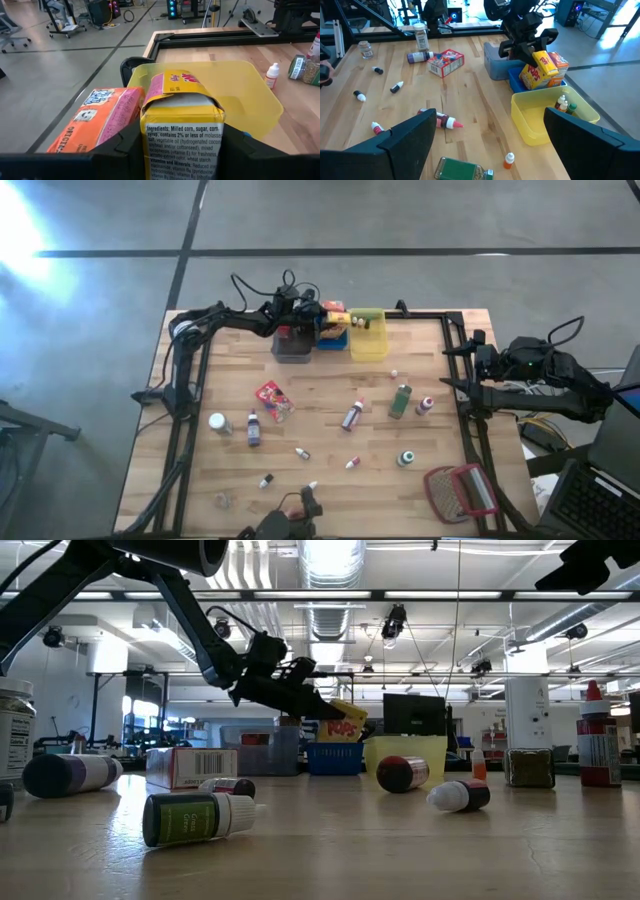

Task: Pick & Place Kitchen Items
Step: Put the yellow cereal box into the blue bin, then put the white spice bottle into the black bin

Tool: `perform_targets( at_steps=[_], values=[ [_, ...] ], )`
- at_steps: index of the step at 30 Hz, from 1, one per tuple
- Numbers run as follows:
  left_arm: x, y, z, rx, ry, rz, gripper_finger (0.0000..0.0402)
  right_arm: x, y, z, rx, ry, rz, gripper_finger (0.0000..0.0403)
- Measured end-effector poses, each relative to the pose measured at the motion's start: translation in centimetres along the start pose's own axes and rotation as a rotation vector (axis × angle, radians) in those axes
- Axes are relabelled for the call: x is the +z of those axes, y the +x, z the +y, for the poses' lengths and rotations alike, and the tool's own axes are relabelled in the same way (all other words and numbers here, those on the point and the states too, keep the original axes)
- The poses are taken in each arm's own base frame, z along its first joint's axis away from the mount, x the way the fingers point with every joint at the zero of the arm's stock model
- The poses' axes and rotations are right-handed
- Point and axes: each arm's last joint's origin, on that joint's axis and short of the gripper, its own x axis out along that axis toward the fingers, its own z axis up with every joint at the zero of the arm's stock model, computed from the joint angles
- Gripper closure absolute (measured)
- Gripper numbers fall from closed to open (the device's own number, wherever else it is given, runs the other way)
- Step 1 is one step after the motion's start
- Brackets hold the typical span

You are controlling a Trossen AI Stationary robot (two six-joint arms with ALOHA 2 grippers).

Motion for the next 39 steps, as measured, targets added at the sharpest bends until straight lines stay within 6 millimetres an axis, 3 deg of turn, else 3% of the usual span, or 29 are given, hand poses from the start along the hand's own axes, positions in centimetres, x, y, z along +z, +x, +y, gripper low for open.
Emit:
perform_targets(
  at_steps=[10,18,28,39],
  values=[
    [0.3,-0.1,0.0,0.003,0.003,-0.011,0.0159,0.0,0.0,0.0,0.000,0.000,0.000,0.0039],
    [3.5,-1.1,0.4,0.029,0.067,-0.083,0.0156,0.0,0.0,0.0,0.000,0.000,0.000,0.0039],
    [10.5,-4.9,0.0,0.074,0.157,-0.240,0.0156,0.0,0.0,0.0,0.000,0.000,0.000,0.0039],
    [19.1,-11.0,-3.7,0.050,0.184,-0.456,0.0156,0.0,0.0,0.0,0.000,0.000,0.000,0.0039]
  ],
)
